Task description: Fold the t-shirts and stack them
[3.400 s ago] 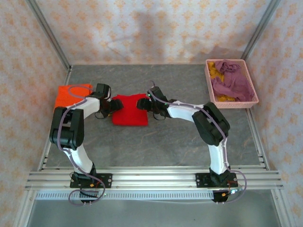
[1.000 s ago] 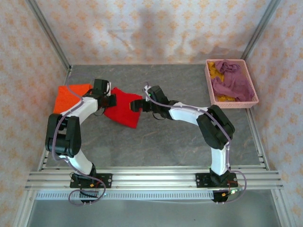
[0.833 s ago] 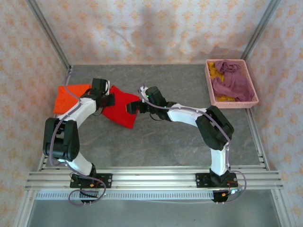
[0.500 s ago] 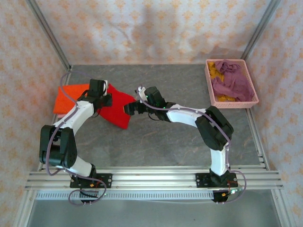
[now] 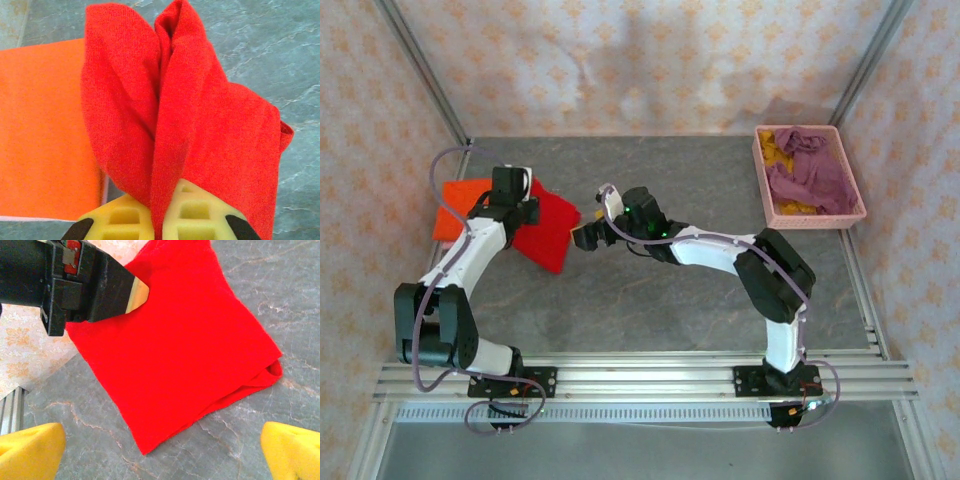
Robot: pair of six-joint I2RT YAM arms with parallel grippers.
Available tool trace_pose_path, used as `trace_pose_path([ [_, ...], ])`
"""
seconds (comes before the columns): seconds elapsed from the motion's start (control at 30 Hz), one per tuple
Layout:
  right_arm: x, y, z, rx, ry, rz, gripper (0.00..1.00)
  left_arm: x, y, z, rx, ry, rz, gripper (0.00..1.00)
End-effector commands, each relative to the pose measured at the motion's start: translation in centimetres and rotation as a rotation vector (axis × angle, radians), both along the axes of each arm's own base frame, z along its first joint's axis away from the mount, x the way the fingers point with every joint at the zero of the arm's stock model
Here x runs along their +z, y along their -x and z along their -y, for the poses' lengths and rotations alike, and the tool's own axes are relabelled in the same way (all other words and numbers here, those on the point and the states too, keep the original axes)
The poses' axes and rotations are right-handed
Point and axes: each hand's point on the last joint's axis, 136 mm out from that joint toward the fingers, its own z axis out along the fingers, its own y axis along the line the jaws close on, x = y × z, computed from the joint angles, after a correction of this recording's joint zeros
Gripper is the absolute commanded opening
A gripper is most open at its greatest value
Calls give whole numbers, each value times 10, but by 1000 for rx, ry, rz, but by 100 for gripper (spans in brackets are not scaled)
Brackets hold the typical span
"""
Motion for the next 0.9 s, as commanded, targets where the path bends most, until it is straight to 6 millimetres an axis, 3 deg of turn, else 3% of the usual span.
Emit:
trace_pose_path([
  [0.0, 30, 2, -6, 38, -63, 76, 100, 29, 0, -18, 27, -68, 38, 0],
  [0.17, 29, 2, -10, 56, -69, 69, 100, 38, -1, -37, 67, -99, 41, 0],
  [0.3, 26, 1, -12, 58, -67, 64, 100, 35, -7, -34, 54, -63, 25, 0],
  [0.5, 18, -5, -10, 12, -60, 42, 100, -2, -3, -25, 67, 29, -51, 0],
  [0.63, 15, -6, -8, 0, -57, 30, 100, -17, 2, -29, 100, 16, -84, 0],
  [0.73, 14, -6, -8, -2, -55, 26, 100, -14, 2, -34, 105, -18, -93, 0],
  [0.87, 13, -6, -9, -1, -58, 20, 100, 5, -4, -48, 121, -111, -71, 0],
])
